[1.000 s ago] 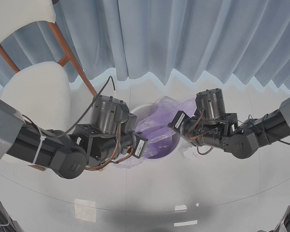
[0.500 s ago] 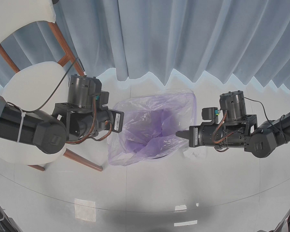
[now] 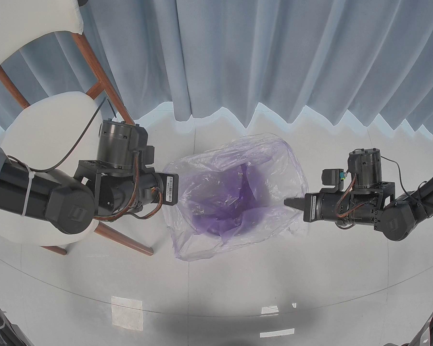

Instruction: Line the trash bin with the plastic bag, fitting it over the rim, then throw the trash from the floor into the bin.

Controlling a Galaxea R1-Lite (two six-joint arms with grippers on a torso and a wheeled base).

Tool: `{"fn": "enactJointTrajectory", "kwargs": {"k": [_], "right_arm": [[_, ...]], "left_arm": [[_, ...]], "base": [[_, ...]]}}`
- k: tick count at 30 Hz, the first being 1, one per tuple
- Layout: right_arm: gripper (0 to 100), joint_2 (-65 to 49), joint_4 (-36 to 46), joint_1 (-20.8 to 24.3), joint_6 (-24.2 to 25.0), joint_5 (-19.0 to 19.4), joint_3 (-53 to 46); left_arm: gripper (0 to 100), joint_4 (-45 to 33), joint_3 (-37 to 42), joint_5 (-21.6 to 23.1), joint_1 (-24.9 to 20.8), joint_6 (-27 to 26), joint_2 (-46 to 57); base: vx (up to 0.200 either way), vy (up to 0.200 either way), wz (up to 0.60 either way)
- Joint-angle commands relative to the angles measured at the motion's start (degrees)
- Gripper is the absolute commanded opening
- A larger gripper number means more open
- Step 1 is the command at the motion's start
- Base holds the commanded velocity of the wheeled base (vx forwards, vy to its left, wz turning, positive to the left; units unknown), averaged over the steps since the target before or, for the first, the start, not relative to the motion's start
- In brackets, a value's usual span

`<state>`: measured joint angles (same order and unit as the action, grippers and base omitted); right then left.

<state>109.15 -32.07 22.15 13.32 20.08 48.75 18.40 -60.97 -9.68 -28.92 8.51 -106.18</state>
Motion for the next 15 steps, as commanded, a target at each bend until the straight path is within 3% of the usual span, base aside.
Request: {"fn": "enactJointTrajectory", "kwargs": {"k": [1,6,13,15], "right_arm": [[0,3.6,-5.4,-2.5,0.4,0.1,0.9],[0,6.2,-6.4,-4.6,1.0,0.3,5.3],[0,6.7,-6.5,-5.8,12.4,0.3,9.9],[0,6.5,-6.5,-5.8,13.5,0.2,9.4]], "left_arm": [[0,0.1,-4.0,-0.1,0.3,1.3,-2.4],[0,0.0,-8.3,-0.2,0.9,3.6,-6.1],[0,0.4,-11.5,0.2,2.9,3.9,-9.0],[0,0.4,-11.6,0.2,2.9,3.9,-8.8]], "base": [[0.000,0.000,0.00],[0.000,0.000,0.00],[0.000,0.000,0.00],[0.000,0.000,0.00]]}}
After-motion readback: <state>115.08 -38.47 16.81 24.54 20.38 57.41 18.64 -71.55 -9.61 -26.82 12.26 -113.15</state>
